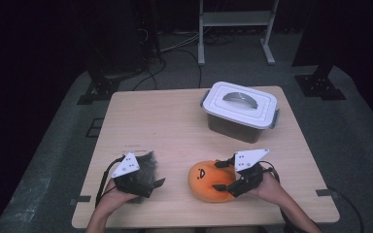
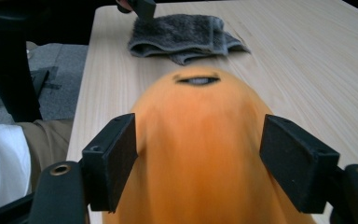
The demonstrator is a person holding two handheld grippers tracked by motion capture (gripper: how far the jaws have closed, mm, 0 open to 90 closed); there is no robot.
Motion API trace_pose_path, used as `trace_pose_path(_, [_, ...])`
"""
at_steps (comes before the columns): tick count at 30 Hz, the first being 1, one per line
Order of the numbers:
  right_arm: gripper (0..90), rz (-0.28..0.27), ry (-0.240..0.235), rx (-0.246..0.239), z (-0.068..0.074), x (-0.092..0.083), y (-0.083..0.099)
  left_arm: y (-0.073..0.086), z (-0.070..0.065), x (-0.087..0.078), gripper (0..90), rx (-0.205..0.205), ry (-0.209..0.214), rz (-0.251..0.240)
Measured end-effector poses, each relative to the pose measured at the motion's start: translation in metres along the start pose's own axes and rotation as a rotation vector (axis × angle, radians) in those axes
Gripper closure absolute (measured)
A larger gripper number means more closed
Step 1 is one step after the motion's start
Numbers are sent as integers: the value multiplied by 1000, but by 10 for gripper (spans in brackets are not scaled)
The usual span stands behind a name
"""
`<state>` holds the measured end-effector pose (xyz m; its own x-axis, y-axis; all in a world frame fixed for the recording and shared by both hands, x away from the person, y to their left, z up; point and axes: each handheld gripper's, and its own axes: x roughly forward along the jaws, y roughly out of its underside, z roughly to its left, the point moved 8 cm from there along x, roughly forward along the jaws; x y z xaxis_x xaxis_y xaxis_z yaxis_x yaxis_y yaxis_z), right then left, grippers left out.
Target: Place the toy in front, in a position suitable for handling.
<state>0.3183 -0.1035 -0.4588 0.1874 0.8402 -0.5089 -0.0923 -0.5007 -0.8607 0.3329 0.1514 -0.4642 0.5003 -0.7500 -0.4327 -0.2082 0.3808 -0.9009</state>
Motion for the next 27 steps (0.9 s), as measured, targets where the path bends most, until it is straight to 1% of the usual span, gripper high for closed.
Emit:
trace_pose_path(1, [263, 0, 0, 0, 0, 0, 0, 0, 0, 0, 51, 0, 0, 0])
trace_pose_path(2, [261, -2, 18, 12, -3, -7, 5, 3, 4, -3, 55, 7, -12, 11])
trace_pose_path(3, [261, -2, 18, 12, -3, -7, 5, 3, 4, -3, 56, 7, -12, 11])
trace_pose_path(4, [261, -14, 24, 37, -6, -11, 8, 6, 8, -5, 70, 10, -22, 24])
trace_pose_path(6, [261, -20, 27, 42, -7, -12, 10, 13, 15, -10, 124, 18, -29, 49])
trace_pose_path(7, [261, -28, 24, 47, -7, -11, 11, 17, 18, -11, 131, 11, -40, 67])
trace_pose_path(8, [261, -31, 22, 52, -7, -9, 12, 20, 22, -12, 140, -9, -46, 75])
trace_pose_path(9, [261, -30, 21, 50, -7, -7, 12, 20, 22, -12, 161, -9, -46, 75])
trace_pose_path(10, [261, -26, 20, 47, -6, -6, 13, 26, 29, -13, 176, -22, -67, 89])
trace_pose_path(11, [261, -25, 20, 44, -5, -5, 14, 30, 33, -11, 179, -28, -85, 106])
trace_pose_path(13, [261, -25, 24, 42, -4, -3, 15, 32, 35, -10, 192, -36, -90, 115])
trace_pose_path(14, [263, -26, 22, 43, -3, -1, 18, 36, 39, -7, 215, -35, -104, 135])
trace_pose_path(15, [263, -26, 22, 43, -3, -1, 18, 36, 39, -7, 217, -35, -104, 135])
trace_pose_path(16, [265, -28, 23, 44, -2, -1, 21, 39, 42, -3, 228, -28, -114, 158])
trace_pose_path(17, [265, -31, 24, 44, -2, -1, 21, 39, 42, -3, 233, -28, -114, 158])
trace_pose_path(18, [265, -30, 25, 47, -1, -2, 22, 41, 44, 1, 237, -17, -142, 189])
trace_pose_path(21, [266, -36, 24, 49, -1, -2, 23, 44, 46, 4, 265, -16, -150, 202])
trace_pose_path(22, [266, -36, 23, 49, -1, -2, 23, 49, 49, 7, 268, -12, -167, 236])
trace_pose_path(23, [266, -38, 23, 50, -1, -2, 23, 49, 49, 7, 269, -12, -167, 236])
trace_pose_path(24, [266, -40, 22, 50, -1, -1, 23, 55, 50, 10, 281, -30, -166, 259])
trace_pose_path(25, [267, -41, 22, 51, -1, -1, 24, 55, 50, 10, 291, -30, -166, 259])
trace_pose_path(26, [266, -42, 21, 51, -1, -1, 24, 61, 51, 12, 292, -30, -168, 288])
trace_pose_path(27, [266, -42, 21, 51, -1, -1, 24, 61, 51, 12, 298, -30, -168, 288])
